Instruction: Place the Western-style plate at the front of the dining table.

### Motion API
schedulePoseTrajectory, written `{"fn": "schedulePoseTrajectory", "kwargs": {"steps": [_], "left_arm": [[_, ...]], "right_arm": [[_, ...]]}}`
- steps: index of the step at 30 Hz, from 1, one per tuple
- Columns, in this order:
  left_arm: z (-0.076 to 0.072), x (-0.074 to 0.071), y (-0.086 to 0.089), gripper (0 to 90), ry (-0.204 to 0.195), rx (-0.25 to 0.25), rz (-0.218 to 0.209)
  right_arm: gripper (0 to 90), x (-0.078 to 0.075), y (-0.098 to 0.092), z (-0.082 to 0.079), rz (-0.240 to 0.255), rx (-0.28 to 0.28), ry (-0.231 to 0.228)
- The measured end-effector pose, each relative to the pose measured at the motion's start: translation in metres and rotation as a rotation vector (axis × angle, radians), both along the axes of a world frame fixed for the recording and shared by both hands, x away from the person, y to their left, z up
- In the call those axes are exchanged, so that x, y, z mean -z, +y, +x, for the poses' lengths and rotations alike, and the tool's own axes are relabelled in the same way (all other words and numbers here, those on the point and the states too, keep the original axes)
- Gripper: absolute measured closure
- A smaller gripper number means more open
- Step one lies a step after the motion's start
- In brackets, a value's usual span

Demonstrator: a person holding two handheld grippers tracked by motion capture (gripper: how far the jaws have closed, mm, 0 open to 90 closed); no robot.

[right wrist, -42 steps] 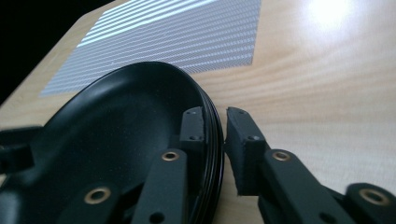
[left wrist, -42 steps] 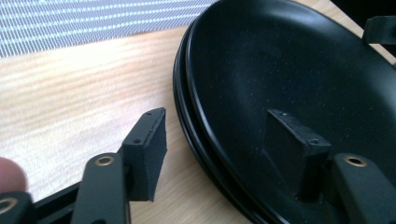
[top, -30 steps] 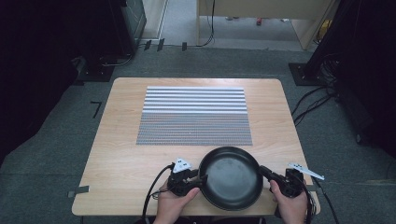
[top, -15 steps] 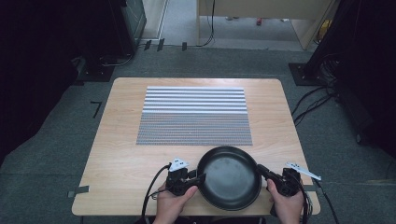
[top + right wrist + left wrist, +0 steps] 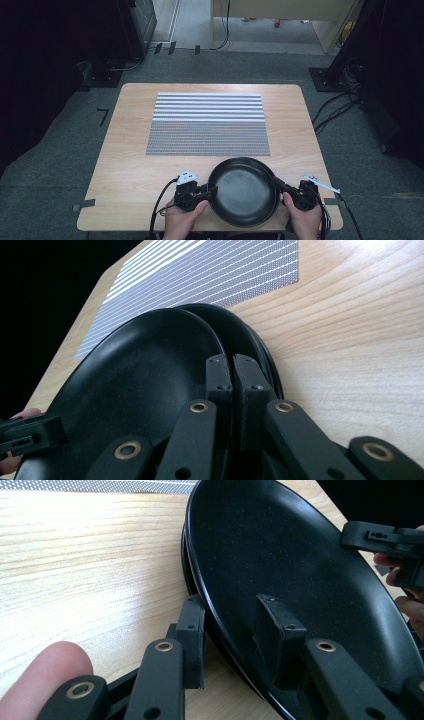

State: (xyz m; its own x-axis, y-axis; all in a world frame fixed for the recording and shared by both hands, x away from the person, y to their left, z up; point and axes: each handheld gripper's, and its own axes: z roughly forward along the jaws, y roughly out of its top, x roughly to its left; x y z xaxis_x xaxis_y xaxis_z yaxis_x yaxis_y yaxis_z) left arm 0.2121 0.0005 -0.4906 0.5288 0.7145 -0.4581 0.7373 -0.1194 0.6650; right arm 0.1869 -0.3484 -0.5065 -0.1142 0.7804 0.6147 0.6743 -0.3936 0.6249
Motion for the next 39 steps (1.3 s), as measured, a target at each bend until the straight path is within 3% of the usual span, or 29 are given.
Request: {"fn": "schedulePoseTrajectory", "kwargs": {"steps": [8, 14, 16, 20, 21, 23, 26, 30, 36, 39], "left_arm": [[0.000, 0.000, 0.002, 65.8, -0.006, 0.003, -0.004], [0.000, 0.001, 0.004, 66.5, -0.009, 0.005, -0.014], [0.001, 0.002, 0.005, 66.8, -0.005, 0.007, -0.021], [0.002, 0.003, 0.006, 67.3, 0.010, 0.002, -0.044], [0.002, 0.003, 0.006, 67.3, 0.010, 0.002, -0.044], [0.002, 0.007, 0.006, 67.4, 0.036, 0.000, -0.082], [0.001, 0.008, 0.007, 67.2, 0.040, 0.002, -0.089], [0.001, 0.007, 0.007, 67.5, 0.049, 0.002, -0.094], [0.003, 0.005, 0.010, 68.0, 0.065, -0.005, -0.112], [0.004, 0.003, 0.012, 68.8, 0.066, -0.014, -0.119]], "right_arm": [[85.5, 0.003, 0.000, 0.000, 0.026, -0.017, 0.004], [80.7, 0.005, 0.010, -0.001, -0.039, -0.028, 0.007], [81.1, 0.005, 0.011, -0.001, -0.038, -0.020, 0.011], [82.8, 0.007, 0.008, -0.001, 0.044, 0.005, 0.038], [82.8, 0.007, 0.008, -0.001, 0.044, 0.005, 0.038], [84.3, 0.010, 0.006, -0.001, 0.114, 0.029, 0.058], [85.3, 0.014, 0.002, -0.001, 0.191, 0.043, 0.081], [85.5, 0.012, 0.003, -0.003, 0.183, 0.050, 0.067], [85.7, -0.003, 0.008, -0.004, 0.122, 0.040, 0.014], [85.8, -0.005, 0.010, -0.001, 0.132, 0.035, 0.016]]}}
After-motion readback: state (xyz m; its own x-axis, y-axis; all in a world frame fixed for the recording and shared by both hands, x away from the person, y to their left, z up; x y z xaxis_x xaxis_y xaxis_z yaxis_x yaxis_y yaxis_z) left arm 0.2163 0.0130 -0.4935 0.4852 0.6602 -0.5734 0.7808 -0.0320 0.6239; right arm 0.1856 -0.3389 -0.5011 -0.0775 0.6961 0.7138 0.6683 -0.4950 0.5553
